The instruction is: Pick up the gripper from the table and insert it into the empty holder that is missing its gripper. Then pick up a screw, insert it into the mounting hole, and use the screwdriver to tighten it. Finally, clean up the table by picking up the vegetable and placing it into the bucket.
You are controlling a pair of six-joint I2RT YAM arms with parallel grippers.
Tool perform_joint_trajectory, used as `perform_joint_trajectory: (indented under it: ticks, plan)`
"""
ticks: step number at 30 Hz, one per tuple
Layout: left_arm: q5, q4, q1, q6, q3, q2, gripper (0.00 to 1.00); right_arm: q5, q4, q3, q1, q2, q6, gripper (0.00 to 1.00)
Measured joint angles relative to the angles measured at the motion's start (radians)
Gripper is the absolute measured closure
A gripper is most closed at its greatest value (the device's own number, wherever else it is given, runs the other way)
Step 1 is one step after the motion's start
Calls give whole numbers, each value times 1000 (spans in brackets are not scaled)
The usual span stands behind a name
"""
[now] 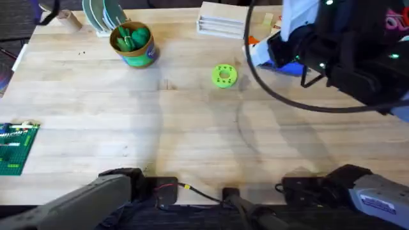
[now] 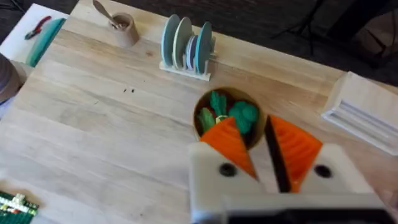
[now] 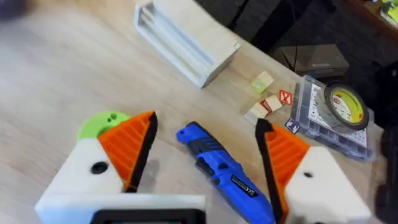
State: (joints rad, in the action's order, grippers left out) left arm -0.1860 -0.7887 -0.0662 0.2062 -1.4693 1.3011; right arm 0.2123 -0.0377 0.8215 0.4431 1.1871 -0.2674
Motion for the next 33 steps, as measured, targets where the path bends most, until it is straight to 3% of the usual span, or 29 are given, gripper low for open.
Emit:
perform_joint_trajectory:
  ticks: [2, 3, 8, 9, 14, 15, 23, 33]
  plan:
    - [0, -43, 0, 0, 0, -42, 882, 0, -1, 1, 0, -33, 52, 8]
    - [-1, -67, 0, -7, 0, -63, 970, 0, -2, 2, 0, -46, 74, 9]
    - [2, -171, 0, -113, 0, -152, 988, 0, -96, 56, 0, -78, 137, 9]
    - [8, -195, 0, -150, 0, -174, 935, 0, -139, 77, 0, -81, 150, 9]
    - [60, -279, 1, -234, 0, -284, 152, 0, -330, 174, 0, -82, 217, 9]
    - [71, -288, 1, -239, 0, -305, 50, 0, -358, 188, 0, -82, 229, 9]
    - [138, -314, 2, -270, 0, -446, 9, -46, -551, 267, 0, -82, 287, 9]
    - [145, -378, 2, -278, -1, -490, 9, -149, -569, 289, 0, -94, 298, 8]
